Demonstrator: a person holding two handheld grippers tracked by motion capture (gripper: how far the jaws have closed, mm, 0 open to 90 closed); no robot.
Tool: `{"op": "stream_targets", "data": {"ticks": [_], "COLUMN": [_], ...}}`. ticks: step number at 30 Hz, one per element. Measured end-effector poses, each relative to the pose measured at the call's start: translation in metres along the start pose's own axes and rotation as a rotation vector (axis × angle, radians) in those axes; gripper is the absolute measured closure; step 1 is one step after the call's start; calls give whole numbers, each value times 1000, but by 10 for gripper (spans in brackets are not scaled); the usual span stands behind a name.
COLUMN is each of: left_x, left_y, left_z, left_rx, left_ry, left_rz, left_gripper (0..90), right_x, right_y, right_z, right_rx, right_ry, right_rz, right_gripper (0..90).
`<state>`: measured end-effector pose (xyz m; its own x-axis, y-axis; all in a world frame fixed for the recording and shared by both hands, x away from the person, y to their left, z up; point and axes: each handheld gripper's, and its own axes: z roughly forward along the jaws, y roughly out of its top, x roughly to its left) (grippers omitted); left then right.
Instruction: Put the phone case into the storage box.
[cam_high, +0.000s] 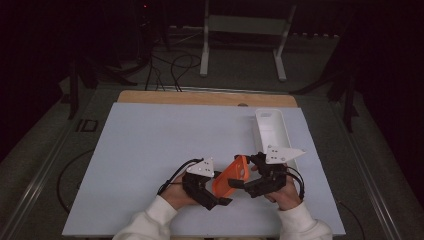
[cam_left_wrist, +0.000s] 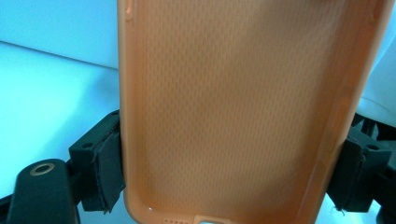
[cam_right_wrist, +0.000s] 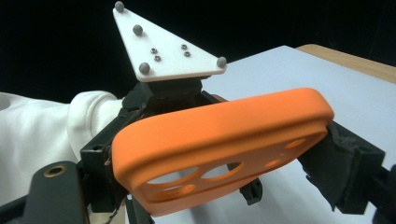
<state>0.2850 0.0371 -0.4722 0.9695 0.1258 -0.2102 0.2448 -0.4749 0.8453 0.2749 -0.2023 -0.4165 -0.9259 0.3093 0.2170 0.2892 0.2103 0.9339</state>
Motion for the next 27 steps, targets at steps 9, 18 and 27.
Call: {"op": "stream_targets", "data": {"ticks": [9,18,27], "left_x": [-2,-4,-9], "left_y": [1,1,3], "left_z": [0,1,2], "left_rx": [-3,-2,1], "left_ry": [33,57,152], "left_rz": [1,8,23], "left_gripper": [140,135,79], "right_x": [2,1,-1], "right_y": [2,2,3], "right_z": [1,1,0], "right_rx": [5,7,2], "right_ry": [-19,-23,-86], "right_rz": [-1,0,23], "right_gripper": [187,192,193]}}
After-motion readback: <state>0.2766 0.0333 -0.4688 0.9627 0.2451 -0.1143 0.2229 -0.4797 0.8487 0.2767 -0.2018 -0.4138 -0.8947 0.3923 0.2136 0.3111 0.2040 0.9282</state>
